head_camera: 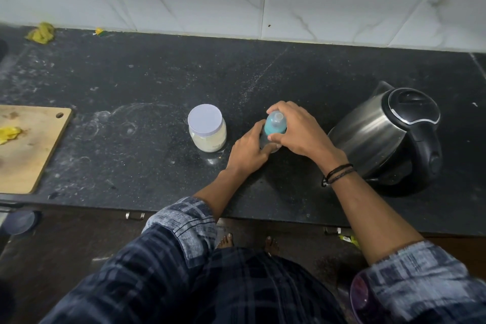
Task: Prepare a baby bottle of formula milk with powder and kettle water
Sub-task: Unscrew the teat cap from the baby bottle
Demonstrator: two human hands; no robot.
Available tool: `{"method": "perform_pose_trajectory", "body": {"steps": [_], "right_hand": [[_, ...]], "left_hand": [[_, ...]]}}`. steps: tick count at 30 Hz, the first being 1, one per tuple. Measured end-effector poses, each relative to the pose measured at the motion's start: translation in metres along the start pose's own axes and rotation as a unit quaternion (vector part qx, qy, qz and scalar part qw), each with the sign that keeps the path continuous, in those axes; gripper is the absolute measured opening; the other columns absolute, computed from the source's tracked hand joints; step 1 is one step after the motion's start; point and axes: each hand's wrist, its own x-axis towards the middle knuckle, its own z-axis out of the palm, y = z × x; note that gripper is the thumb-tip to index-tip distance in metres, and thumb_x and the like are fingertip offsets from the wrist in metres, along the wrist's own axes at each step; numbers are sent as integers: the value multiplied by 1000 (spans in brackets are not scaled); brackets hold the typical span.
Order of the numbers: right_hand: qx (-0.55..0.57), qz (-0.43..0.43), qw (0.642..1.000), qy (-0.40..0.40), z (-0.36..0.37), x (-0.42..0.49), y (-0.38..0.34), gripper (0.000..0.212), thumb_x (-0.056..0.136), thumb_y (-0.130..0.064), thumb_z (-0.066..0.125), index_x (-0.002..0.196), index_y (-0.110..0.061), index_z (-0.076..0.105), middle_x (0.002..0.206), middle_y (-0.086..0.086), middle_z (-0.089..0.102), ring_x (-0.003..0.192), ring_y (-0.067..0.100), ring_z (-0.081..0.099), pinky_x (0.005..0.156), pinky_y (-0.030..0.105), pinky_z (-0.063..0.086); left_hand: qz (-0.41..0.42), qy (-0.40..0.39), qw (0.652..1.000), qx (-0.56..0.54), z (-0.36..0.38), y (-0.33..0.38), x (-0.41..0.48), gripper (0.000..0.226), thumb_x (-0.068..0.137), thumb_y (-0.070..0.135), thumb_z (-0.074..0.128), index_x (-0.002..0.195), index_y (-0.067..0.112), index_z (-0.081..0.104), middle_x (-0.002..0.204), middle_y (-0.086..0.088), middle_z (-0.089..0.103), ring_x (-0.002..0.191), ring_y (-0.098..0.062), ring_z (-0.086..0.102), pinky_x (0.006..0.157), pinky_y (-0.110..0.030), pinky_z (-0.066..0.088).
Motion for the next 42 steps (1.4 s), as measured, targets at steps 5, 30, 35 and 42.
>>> {"method": "perform_pose_trajectory", "body": {"steps": [5,30,35,42], "right_hand": [[9,1,1000,-15,-3,2,-3,74,75,-29,88,138,-31,49,139,-4,43,124,19,49,98,41,49],[19,3,1000,-4,-7,-1,-8,73,78,-26,87,139,-30,48,139,-2,43,125,20,51,99,43,52],[12,6,1000,-7,-5,-2,-9,59,82,-16,83,131,-27,53,130,-3,52,121,21,55,98,42,53],[-21,10,1000,-14,-4,-1,-12,57,85,-21,81,134,-26,51,133,0,50,122,22,54,96,39,50]], "left_hand": [[9,4,1000,-5,0,1,-1,61,95,47,63,147,24,40,140,-2,61,120,-25,62,97,-50,53],[7,6,1000,4,1,-1,1,63,96,44,66,148,23,39,135,-2,63,113,-24,63,87,-40,50],[7,9,1000,6,0,-1,0,62,96,41,66,148,22,40,137,-2,62,117,-24,62,95,-45,52],[7,6,1000,0,1,-1,0,62,96,41,67,148,23,39,137,-3,63,117,-23,62,95,-46,52]]}}
